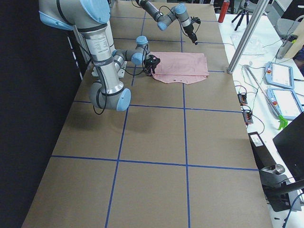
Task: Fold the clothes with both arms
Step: 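Lower the left gripper to the shirt's near corner while right holds collar edge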
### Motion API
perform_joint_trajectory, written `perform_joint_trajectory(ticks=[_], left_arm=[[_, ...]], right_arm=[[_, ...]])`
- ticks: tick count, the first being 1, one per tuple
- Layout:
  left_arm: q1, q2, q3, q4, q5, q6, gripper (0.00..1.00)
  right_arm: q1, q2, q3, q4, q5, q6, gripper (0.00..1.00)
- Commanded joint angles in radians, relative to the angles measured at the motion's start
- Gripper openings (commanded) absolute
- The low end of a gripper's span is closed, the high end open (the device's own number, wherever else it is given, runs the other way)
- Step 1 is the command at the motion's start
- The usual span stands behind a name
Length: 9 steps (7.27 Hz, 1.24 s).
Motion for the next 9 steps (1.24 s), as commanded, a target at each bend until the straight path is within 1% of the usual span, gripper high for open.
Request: perform_joint_trajectory(ticks=[1,2,3,4,5,6,7,8,9], left_arm=[[0.0,0.0,-0.004,0.001,0.0,-0.001,0.59],[0.0,0.0,-0.004,0.001,0.0,-0.001,0.59],[0.0,0.0,-0.012,0.004,0.0,-0.002,0.59],[0.012,0.031,-0.072,0.045,-0.001,-0.029,0.59],[0.058,0.099,-0.179,0.052,-0.024,-0.107,0.59],[0.112,0.194,-0.34,0.1,-0.037,-0.191,0.59],[0.2,0.27,-0.492,0.139,-0.028,-0.294,0.59],[0.283,0.319,-0.55,0.159,-0.009,-0.385,0.61],[0.366,0.357,-0.555,0.159,0.067,-0.416,0.64]], right_arm=[[-0.003,0.007,0.001,0.0,0.0,0.0,0.03],[-0.003,0.007,0.004,0.0,0.0,0.0,0.0],[-0.003,0.001,0.016,0.0,0.003,-0.001,0.0],[0.0,-0.009,0.049,0.0,0.005,-0.001,0.0],[0.0,-0.028,0.085,0.0,0.005,-0.001,0.0],[0.002,-0.055,0.126,0.0,0.008,-0.006,0.0],[0.002,-0.08,0.149,0.0,0.011,-0.006,0.0],[0.002,-0.08,0.151,0.0,0.011,-0.006,0.0],[0.002,-0.08,0.149,0.0,0.011,-0.006,0.0]])
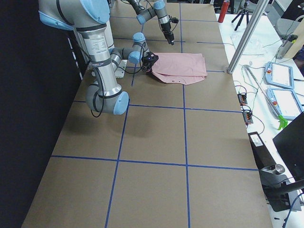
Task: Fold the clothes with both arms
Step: 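Lower the left gripper to the shirt's near corner while right holds collar edge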
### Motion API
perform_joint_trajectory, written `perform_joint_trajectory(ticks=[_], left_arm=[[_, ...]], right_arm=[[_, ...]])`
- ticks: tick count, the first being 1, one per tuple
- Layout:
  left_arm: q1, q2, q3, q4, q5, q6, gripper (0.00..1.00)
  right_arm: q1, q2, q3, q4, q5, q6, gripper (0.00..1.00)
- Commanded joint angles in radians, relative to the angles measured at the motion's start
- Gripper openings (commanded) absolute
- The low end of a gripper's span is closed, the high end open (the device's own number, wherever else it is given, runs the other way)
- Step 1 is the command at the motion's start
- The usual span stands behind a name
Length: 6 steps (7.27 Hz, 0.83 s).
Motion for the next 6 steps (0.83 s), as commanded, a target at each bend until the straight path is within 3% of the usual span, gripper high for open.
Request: perform_joint_trajectory(ticks=[1,6], left_arm=[[0.144,0.084,-0.046,0.014,0.072,-0.07,0.67],[0.224,0.095,-0.024,0.036,0.069,-0.115,0.67]], right_arm=[[-0.001,-0.001,0.006,0.0,0.001,0.0,0.0],[-0.005,0.002,0.004,0.002,0.001,0.0,0.0]])
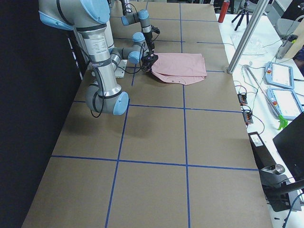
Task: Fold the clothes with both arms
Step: 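Grasp the shirt's edge nearest the robot with both grippers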
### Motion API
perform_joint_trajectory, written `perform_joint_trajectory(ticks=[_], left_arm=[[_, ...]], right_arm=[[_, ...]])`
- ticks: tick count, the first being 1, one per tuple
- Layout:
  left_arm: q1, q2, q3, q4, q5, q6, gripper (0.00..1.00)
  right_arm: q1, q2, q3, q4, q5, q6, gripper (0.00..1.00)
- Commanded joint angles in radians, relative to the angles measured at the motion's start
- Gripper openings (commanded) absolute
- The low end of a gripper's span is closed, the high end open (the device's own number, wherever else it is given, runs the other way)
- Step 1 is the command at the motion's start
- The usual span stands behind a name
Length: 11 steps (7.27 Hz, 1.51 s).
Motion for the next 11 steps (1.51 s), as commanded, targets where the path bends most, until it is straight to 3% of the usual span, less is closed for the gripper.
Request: perform_joint_trajectory(ticks=[1,3,4,5,6,9,11], left_arm=[[0.013,0.001,0.01,0.002,0.0,-0.001,0.65],[0.03,0.001,0.019,0.002,0.0,-0.001,0.59],[0.034,0.001,0.019,0.002,0.0,-0.01,0.49],[0.042,0.001,0.023,0.002,0.0,-0.035,0.33],[0.044,0.0,0.022,0.002,-0.002,-0.043,0.0],[0.051,-0.048,-0.01,0.107,-0.006,-0.052,0.0],[0.063,-0.049,-0.15,0.208,-0.009,-0.102,0.0]], right_arm=[[-0.001,0.002,0.0,0.0,0.0,-0.002,0.0],[-0.001,0.002,0.001,0.0,0.0,-0.002,0.0],[-0.001,0.003,0.001,0.0,0.0,-0.002,0.0],[-0.001,0.003,0.006,0.0,0.0,-0.002,0.0],[-0.001,0.002,0.007,0.0,0.0,-0.002,0.0],[0.002,-0.006,0.027,-0.001,0.0,-0.002,0.0],[-0.047,-0.078,0.2,-0.062,-0.002,0.032,0.0]])
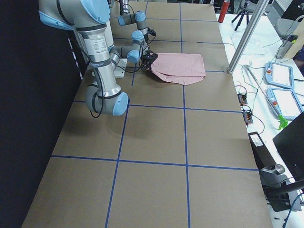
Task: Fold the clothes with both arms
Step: 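Lift the near edge with both grippers and fold it away from the robot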
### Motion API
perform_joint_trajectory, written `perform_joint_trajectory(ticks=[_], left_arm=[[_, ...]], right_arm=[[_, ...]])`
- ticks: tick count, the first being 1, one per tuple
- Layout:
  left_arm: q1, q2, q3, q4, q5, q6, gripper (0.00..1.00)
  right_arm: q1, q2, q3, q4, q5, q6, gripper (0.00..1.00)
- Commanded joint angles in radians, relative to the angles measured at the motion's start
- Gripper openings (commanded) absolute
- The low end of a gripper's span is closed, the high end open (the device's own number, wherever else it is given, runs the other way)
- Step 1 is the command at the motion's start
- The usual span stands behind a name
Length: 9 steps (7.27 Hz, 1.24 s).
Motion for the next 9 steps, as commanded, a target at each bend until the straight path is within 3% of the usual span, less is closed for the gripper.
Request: perform_joint_trajectory(ticks=[1,2,3,5,6,8,9], left_arm=[[0.031,-0.005,-0.186,0.182,-0.03,-0.06,0.0],[0.04,-0.024,-0.272,0.274,-0.036,-0.066,0.0],[0.039,-0.067,-0.27,0.321,-0.036,-0.051,0.0],[-0.17,-0.125,-0.183,0.32,-0.036,0.193,0.0],[-0.265,-0.197,-0.063,0.306,-0.036,0.266,0.0],[-0.321,-0.259,0.177,0.114,-0.03,0.289,0.0],[-0.331,-0.306,0.286,0.058,-0.027,0.309,0.0]], right_arm=[[-0.096,-0.059,0.188,-0.121,-0.01,0.097,0.0],[-0.095,-0.05,0.288,-0.213,-0.004,0.103,0.0],[-0.04,-0.016,0.292,-0.253,0.015,0.092,0.0],[0.186,0.109,0.097,-0.235,0.141,-0.045,0.0],[0.266,0.155,-0.023,-0.193,0.198,-0.066,0.0],[0.34,0.223,-0.322,0.089,0.215,-0.063,0.0],[0.362,0.237,-0.381,0.124,0.226,-0.065,0.0]])
